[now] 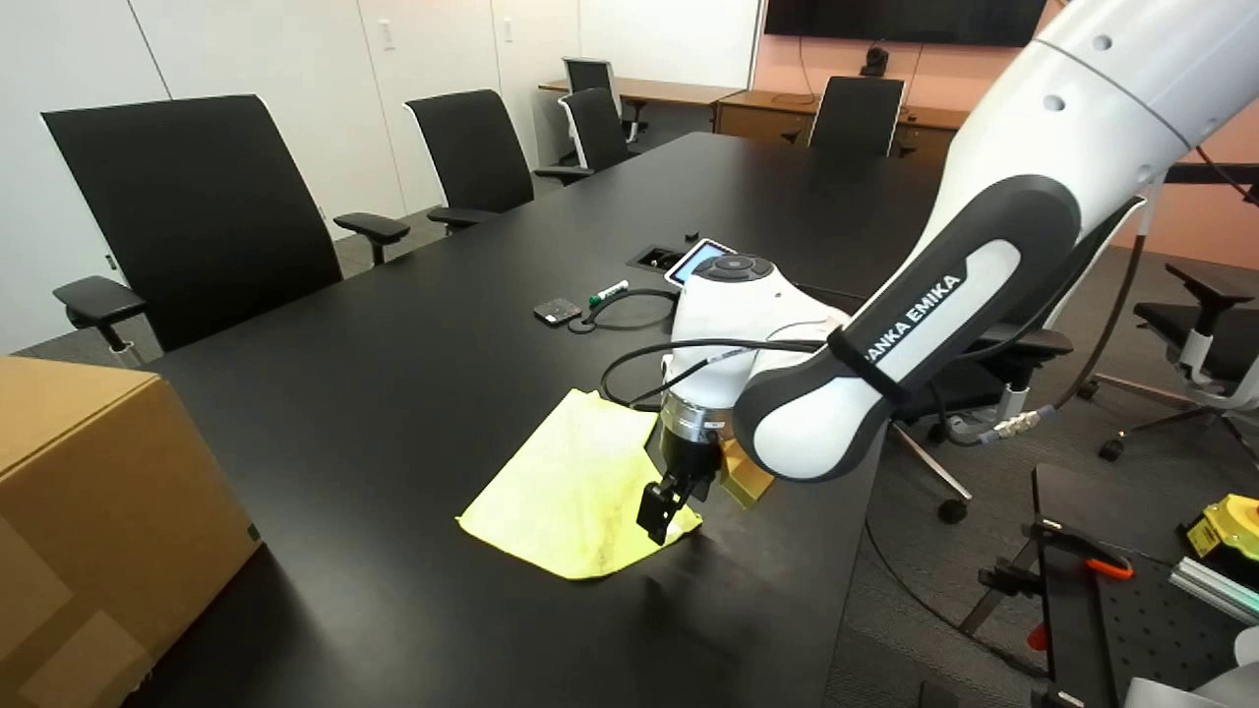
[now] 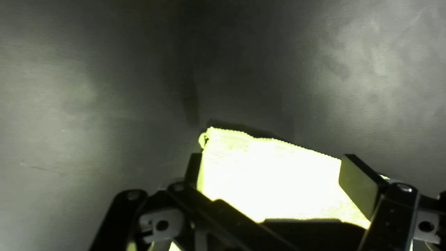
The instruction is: Fold the yellow towel
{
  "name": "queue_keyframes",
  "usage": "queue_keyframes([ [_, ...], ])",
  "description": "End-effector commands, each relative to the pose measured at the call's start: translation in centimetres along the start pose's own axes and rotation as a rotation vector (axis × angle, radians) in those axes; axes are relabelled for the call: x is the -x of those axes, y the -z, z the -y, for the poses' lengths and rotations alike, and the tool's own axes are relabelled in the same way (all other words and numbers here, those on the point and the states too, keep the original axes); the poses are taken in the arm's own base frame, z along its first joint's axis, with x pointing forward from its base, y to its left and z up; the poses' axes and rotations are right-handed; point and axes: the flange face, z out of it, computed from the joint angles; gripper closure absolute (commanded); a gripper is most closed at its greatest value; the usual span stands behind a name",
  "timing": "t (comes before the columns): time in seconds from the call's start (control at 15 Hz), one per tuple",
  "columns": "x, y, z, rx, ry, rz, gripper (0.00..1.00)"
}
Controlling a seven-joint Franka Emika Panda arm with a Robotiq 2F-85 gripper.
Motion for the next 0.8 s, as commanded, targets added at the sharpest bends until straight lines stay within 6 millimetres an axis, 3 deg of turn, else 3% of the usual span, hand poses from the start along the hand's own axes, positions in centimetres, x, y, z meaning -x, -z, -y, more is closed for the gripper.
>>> queue_keyframes([
  [0.0, -1.6, -1.4, -0.4, -0.01, -0.003, 0.02, 0.0],
  [0.73, -3.3, -3.0, -1.6, -0.015, -0.036, 0.03, 0.0],
])
